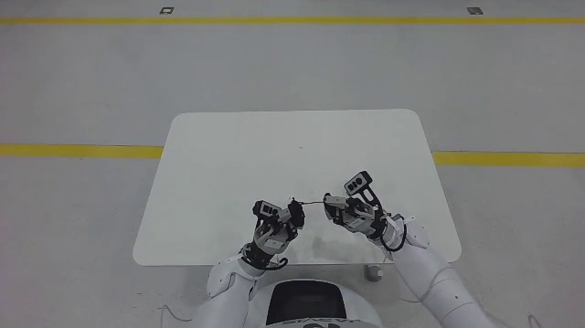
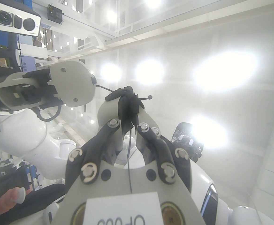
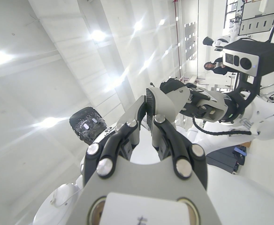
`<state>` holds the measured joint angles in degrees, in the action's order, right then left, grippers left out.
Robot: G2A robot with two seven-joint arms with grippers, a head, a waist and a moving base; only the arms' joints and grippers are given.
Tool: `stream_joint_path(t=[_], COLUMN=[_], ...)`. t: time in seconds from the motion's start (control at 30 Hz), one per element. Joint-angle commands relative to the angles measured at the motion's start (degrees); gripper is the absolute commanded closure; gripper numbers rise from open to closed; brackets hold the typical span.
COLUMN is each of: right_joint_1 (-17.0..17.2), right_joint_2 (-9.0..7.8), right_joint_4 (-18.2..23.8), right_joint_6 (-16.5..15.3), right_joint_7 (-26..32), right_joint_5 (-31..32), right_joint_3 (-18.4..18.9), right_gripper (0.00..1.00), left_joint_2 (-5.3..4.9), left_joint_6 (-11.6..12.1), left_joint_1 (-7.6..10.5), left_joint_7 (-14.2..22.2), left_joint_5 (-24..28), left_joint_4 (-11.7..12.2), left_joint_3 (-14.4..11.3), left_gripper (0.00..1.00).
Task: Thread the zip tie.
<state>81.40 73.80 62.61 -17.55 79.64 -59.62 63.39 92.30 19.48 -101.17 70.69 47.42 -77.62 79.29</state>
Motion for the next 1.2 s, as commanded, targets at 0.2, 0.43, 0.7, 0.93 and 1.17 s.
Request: stream_joint_path(t=[0.2, 0.43, 0.7, 0.93, 1.17], right_joint_1=[0.1, 0.3, 0.5, 0.5, 0.5], right_joint_2=[-0.09, -0.13, -0.13, -0.09, -0.08], right_joint_4=[0.0, 0.1, 0.1, 0.1, -0.1], right_joint_6=[0.1, 0.1, 0.3, 0.3, 0.4], right_joint_7=[0.0, 0.0, -0.1, -0.2, -0.2], right_joint_5=[0.1, 0.1, 0.4, 0.5, 0.5], right_joint_3=[0.5, 0.9, 1.2, 1.3, 1.5], right_gripper=[1.00, 1.00, 1.00, 1.00, 1.00], left_joint_2=[0.00, 0.00, 0.00, 0.00, 0.00], left_joint_6=[0.0, 0.0, 0.0, 0.0, 0.0], left_joint_1=[0.00, 0.00, 0.00, 0.00, 0.00], left_joint_7=[0.0, 0.0, 0.0, 0.0, 0.0], left_joint_5=[0.0, 0.0, 0.0, 0.0, 0.0], left_joint_4=[0.0, 0.0, 0.0, 0.0, 0.0], left_joint_3=[0.0, 0.0, 0.0, 0.0, 0.0], left_gripper=[1.00, 1.00, 1.00, 1.00, 1.00])
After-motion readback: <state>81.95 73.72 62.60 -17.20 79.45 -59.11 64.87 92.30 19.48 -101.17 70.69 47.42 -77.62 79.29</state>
